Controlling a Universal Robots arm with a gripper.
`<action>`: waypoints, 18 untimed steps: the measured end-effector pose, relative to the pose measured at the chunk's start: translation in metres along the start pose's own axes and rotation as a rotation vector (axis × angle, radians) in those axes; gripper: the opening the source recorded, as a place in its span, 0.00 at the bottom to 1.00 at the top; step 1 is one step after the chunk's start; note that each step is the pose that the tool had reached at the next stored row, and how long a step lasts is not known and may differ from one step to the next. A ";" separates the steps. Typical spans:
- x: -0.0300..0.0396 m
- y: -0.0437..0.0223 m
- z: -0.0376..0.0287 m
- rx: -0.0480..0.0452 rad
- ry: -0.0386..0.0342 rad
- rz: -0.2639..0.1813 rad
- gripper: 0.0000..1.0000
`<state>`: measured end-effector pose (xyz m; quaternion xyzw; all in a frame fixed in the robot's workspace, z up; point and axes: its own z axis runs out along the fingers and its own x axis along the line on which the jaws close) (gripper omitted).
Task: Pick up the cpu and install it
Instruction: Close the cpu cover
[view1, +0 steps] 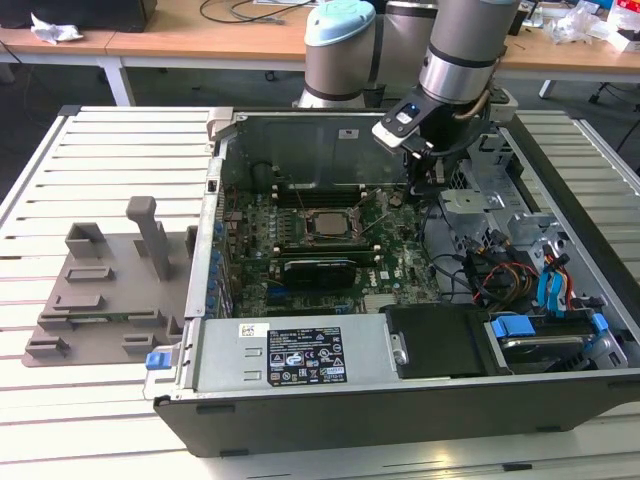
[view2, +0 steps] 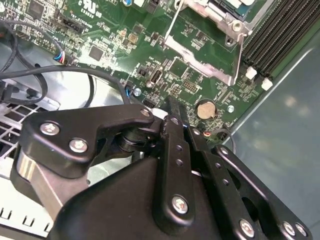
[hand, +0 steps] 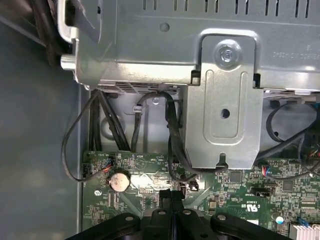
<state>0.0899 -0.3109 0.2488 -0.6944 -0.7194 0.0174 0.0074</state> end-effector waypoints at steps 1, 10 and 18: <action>0.0002 -0.0044 0.0013 0.0000 0.0001 0.000 0.11; 0.0005 -0.0147 0.0029 0.0094 0.0004 0.000 0.11; 0.0010 -0.0262 0.0035 0.0201 0.0008 0.000 0.11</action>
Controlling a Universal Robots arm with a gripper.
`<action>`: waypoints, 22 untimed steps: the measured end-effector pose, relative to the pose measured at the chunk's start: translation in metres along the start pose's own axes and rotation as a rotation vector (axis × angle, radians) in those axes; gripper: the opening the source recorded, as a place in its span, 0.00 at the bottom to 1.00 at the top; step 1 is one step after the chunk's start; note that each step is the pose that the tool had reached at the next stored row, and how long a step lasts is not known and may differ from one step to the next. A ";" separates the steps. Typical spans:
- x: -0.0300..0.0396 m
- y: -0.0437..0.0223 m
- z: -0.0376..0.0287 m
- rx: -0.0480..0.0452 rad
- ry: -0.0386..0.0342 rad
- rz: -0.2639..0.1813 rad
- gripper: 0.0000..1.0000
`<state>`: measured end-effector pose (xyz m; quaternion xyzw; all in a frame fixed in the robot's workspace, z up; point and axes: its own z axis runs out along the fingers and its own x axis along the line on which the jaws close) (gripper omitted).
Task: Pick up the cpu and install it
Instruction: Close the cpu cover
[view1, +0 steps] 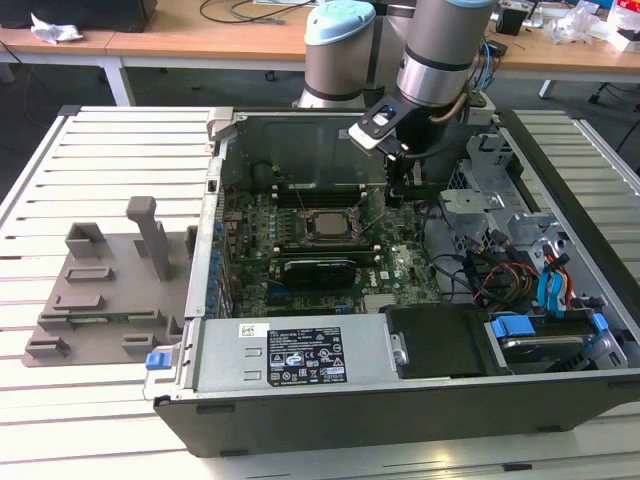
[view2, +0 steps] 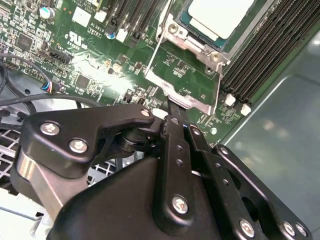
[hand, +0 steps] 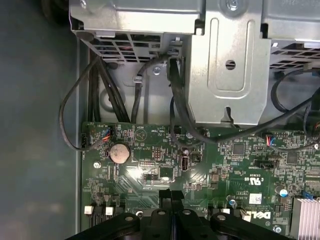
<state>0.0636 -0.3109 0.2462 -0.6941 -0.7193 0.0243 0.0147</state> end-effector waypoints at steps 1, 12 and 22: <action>0.0001 -0.0015 0.0001 0.0000 -0.0001 0.000 0.11; 0.0007 -0.0190 0.0010 0.0000 0.0000 0.000 0.11; 0.0014 -0.0389 0.0021 -0.0001 0.0000 0.000 0.11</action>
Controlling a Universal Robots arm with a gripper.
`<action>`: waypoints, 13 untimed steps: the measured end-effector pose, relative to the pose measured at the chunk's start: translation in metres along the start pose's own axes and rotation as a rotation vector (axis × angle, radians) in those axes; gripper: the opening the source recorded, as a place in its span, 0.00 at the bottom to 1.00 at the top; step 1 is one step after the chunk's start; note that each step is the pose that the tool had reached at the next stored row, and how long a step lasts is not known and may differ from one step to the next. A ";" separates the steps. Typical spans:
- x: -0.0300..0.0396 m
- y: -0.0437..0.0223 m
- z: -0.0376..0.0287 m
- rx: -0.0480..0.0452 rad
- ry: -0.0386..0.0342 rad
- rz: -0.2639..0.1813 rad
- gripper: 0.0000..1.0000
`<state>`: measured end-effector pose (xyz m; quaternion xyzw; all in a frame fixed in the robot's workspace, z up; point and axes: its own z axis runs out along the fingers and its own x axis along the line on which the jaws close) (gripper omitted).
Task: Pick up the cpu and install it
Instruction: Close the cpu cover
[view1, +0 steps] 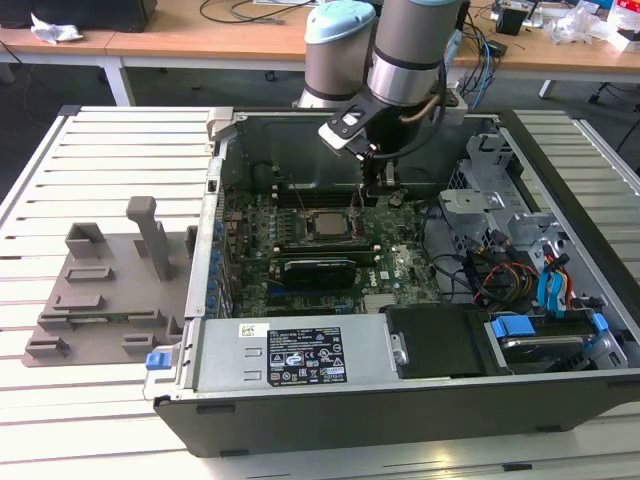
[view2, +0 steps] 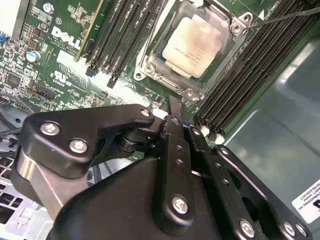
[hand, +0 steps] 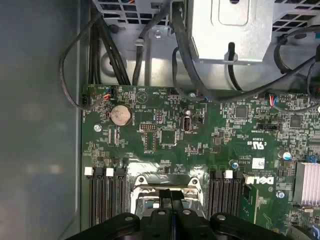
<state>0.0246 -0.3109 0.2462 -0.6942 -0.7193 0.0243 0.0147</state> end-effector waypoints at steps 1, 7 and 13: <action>0.0003 -0.0075 0.0010 0.0001 -0.0001 0.000 0.11; 0.0007 -0.0176 0.0025 0.0001 0.0000 0.000 0.11; 0.0013 -0.0325 0.0079 0.0001 0.0000 0.000 0.11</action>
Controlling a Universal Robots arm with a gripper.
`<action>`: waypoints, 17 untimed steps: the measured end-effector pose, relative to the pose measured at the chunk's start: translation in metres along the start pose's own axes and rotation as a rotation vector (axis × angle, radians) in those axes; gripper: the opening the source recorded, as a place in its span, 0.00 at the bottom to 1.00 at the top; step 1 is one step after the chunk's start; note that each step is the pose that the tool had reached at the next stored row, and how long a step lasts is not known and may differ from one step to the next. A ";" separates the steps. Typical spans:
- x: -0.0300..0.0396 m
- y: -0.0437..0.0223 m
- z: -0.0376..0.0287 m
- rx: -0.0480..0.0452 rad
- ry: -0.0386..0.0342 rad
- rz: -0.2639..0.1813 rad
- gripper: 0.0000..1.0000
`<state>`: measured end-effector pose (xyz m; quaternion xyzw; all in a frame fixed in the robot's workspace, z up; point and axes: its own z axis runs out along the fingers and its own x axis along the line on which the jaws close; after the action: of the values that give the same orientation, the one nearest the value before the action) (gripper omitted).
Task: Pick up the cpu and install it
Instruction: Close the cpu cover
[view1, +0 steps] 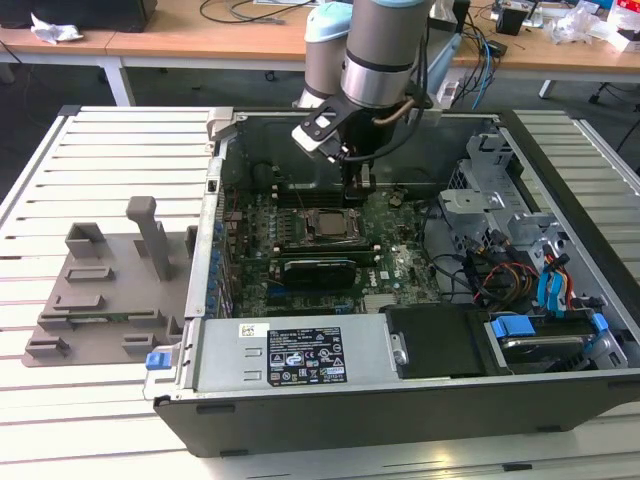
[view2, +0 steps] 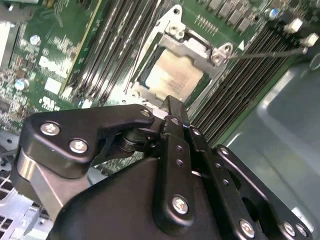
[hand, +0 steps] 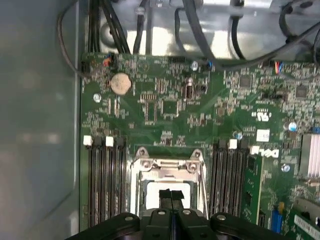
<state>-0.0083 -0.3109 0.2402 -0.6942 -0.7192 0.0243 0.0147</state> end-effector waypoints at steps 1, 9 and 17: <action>0.0002 -0.0049 0.0043 0.0000 0.0000 0.000 0.11; 0.0016 -0.0317 0.0296 -0.0001 0.0001 0.000 0.11; 0.0016 -0.0326 0.0367 0.0001 -0.0002 0.000 0.11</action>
<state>-0.0429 -0.3109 0.2053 -0.6942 -0.7193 0.0244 0.0146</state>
